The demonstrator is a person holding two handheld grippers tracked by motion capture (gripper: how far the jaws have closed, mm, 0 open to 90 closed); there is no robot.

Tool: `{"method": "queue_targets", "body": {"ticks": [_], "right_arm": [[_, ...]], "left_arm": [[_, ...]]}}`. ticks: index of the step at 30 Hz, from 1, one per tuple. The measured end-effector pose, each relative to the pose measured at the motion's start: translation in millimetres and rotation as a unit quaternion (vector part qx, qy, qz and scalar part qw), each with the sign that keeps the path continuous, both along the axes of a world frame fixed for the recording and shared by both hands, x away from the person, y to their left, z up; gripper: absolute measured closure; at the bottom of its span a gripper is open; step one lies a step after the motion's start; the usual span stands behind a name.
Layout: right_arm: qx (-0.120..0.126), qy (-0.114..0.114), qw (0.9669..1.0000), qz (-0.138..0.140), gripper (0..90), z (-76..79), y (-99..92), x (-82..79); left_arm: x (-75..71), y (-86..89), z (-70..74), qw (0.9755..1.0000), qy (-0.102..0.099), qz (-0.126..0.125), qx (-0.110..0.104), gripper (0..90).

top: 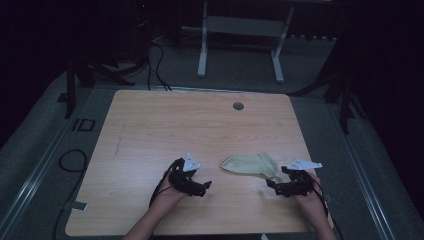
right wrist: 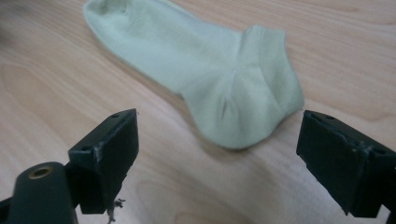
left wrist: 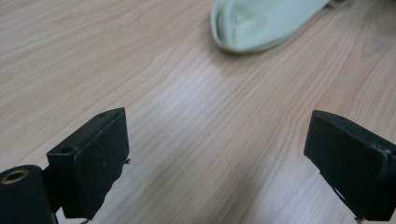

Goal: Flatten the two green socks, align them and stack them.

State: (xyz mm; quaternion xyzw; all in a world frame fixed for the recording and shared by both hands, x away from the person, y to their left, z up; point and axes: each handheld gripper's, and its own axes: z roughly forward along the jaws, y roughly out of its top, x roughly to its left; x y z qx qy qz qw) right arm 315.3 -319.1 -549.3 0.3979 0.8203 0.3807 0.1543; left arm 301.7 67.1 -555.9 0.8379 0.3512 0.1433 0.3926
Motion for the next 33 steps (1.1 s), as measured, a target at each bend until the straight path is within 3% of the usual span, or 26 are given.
{"method": "queue_targets", "body": {"ticks": [1, 6, 11, 20, 33], "right_arm": [[-0.002, -0.012, 0.9999, 0.002, 12.6, -1.8, -3.0, -5.6], [0.006, -0.039, 0.9992, -0.006, 12.5, -2.0, -11.4, -18.2], [-0.016, -0.032, 0.9992, -0.017, 11.8, -6.5, -17.4, -27.3], [-0.01, -0.047, 0.9983, -0.033, 11.8, -9.6, -30.6, -42.7], [-0.019, -0.06, 0.9975, -0.033, 11.8, -11.7, -30.4, -44.9]], "left_arm": [[-4.0, 4.5, -2.4, 1.0, 0.005, 0.001, 0.004, 6.5], [-16.8, 15.2, -3.3, 0.9999, -0.006, 0.011, 0.0, 6.5], [-24.0, 26.3, -2.5, 0.9998, -0.003, 0.019, -0.008, 5.8], [-35.3, 43.6, -8.7, 0.9994, -0.003, 0.032, -0.015, 3.6], [-41.7, 55.1, -12.2, 0.9985, -0.007, 0.039, -0.038, 3.6]]}}
